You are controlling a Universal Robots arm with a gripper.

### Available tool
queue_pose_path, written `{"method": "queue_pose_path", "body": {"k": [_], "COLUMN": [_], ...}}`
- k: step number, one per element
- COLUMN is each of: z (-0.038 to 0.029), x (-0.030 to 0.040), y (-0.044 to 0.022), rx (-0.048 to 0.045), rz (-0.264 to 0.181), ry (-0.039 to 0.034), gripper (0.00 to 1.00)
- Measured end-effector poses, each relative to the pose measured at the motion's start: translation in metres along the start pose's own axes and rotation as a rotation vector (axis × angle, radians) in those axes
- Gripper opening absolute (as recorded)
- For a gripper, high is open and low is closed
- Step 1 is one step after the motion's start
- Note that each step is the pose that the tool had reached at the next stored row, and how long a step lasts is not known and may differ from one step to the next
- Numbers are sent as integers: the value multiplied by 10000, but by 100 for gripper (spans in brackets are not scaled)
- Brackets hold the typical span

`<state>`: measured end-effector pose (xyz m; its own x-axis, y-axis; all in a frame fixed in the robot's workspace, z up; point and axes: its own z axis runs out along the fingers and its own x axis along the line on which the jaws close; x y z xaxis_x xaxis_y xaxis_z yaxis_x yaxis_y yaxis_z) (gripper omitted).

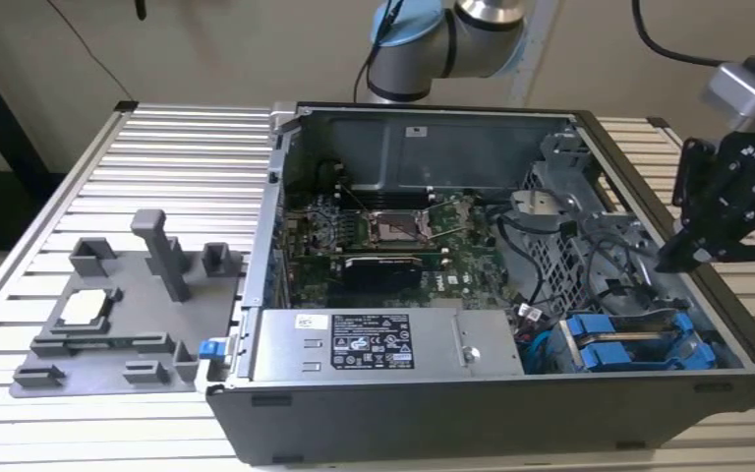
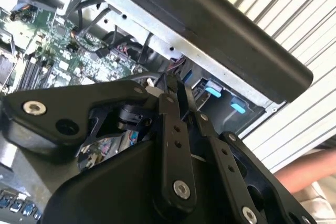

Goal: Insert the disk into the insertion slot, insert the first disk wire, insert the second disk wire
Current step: 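Insert the first disk wire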

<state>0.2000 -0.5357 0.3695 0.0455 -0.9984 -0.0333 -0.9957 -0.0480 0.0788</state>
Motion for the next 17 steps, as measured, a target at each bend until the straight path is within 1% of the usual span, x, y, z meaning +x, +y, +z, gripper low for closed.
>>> {"method": "queue_pose_path", "body": {"k": [4, 10, 12, 13, 14, 17], "z": [4, 12, 16, 18, 21, 35], "x": [64, 159, 189, 202, 216, 244], "y": [89, 227, 275, 298, 317, 367], "rx": [41, 180, 244, 286, 354, 652], "rz": [-3, -8, -10, -12, -13, -24], "ry": [-6, -11, -8, -6, -3, 11], "gripper": [19, 19, 19, 19, 19, 19]}}
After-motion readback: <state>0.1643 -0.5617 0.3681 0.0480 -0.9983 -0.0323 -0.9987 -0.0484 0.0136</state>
